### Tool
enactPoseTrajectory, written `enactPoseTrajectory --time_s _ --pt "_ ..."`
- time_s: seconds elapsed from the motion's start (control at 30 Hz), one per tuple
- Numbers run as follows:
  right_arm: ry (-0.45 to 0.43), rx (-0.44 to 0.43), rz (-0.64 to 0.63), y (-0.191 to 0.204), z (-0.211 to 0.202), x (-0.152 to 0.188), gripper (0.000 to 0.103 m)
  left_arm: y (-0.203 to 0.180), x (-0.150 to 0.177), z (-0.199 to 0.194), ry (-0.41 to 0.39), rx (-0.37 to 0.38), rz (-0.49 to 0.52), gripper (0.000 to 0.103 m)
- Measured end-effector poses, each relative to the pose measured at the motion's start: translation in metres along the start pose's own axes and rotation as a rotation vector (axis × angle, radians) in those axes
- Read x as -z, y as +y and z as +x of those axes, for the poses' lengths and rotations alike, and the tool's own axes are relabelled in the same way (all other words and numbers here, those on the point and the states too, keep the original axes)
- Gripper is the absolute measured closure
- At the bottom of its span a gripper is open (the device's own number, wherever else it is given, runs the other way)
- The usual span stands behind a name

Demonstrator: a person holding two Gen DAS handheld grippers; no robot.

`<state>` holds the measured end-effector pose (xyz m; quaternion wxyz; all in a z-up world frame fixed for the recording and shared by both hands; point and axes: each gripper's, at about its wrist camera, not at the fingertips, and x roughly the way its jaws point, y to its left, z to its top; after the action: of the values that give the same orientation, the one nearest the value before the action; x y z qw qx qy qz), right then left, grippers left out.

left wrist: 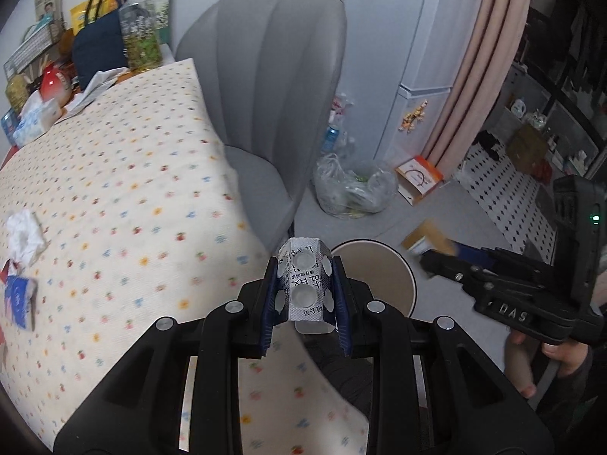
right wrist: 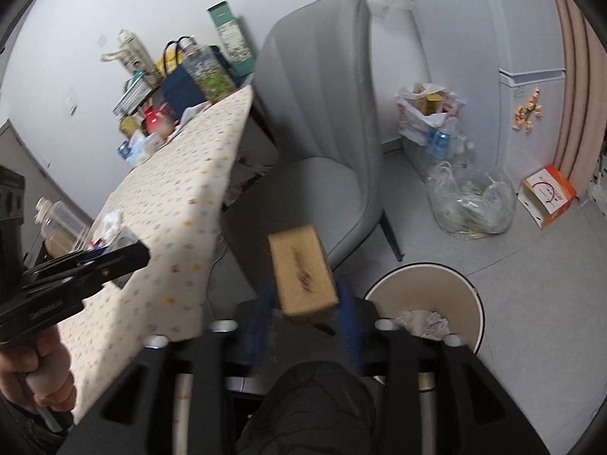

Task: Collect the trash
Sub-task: 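Carry the blister pack and brown box over the beige bin, then open both grippers to drop the box and blister pack into the bin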

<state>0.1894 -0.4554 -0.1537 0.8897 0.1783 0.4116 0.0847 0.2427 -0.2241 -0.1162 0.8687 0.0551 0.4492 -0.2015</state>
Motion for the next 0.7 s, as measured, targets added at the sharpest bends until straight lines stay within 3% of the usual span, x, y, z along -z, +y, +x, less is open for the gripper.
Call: enactPoseTrajectory --time_s 0.2,0.33,0.7 --pt "0.006 0.017 0.097 -0.031 0.0 0.006 0.036 -0.022 -0.011 0.017 0.02 0.018 0.029 0.076" --pt "-0.022 0.042 0.116 -0.047 -0.017 0.008 0.029 -0.041 -0.017 0.026 0.031 0.041 0.053 0.076" --pt "-0.068 0.103 0.171 -0.09 -0.06 0.02 0.028 -0.096 -0.032 0.051 0.062 0.1 0.135 0.076"
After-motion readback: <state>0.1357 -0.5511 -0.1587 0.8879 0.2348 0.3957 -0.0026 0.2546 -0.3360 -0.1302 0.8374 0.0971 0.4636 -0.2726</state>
